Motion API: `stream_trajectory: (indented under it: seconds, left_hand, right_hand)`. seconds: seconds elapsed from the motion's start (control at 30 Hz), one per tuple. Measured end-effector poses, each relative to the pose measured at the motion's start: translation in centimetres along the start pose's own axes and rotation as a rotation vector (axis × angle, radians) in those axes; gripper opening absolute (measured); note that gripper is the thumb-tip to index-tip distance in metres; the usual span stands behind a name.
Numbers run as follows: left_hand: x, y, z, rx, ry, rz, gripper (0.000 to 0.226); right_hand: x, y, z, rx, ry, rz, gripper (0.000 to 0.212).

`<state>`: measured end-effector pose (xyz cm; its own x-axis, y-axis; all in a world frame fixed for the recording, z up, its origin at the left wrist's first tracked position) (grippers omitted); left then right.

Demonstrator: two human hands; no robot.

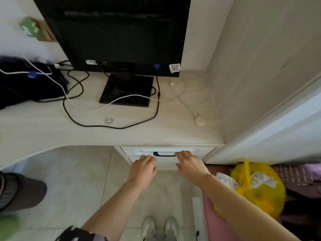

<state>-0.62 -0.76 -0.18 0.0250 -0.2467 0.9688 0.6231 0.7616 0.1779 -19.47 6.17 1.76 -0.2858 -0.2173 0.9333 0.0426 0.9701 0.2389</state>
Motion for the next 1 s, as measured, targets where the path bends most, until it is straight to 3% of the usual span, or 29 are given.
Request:
stream_trajectory:
  seconds: [0.2,0.47,0.6,0.83,1.0]
  left_hand:
    - [-3.7,-4.3,1.9,0.018,-0.026,-0.165,0.048]
    - [-8.2,-7.4,2.2,0.02,-0.104,-0.239,0.052]
    - [-9.2,-7.7,1.8,0.011,-0.127,-0.176,0.051]
    - [-10.1,-6.9,1.6,-0.02,-0.129,-0.03,0.052]
    - [-10.4,-5.2,1.7,-0.027,-0.11,-0.064,0.057]
  right_hand:
    - [-4.1,-4.1,2.5,0.038,-0.01,-0.173,0.037]
    - [-8.7,-7.3,3.8,0.097,0.061,-0.21,0.044]
    - [-10.0,-7.3,4.6,0.111,0.074,-0.188,0.042]
    - [-9.6,-7.2,4.2,0.093,0.005,-0.163,0.055]
    - [-10.6,-5.3,4.0,0.117,0.013,-0.137,0.053]
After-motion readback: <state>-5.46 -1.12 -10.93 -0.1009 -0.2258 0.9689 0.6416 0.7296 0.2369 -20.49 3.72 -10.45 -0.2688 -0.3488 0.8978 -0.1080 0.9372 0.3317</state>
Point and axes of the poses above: each hand's wrist, its own y-axis away from the middle knuckle, its own x-axis out of the back of the hand, z = x × y, the point moved 1 cm from there along -y, towards the middle knuckle, and after that the axes turned 4 degrees about -y, right-handed, at the moved point
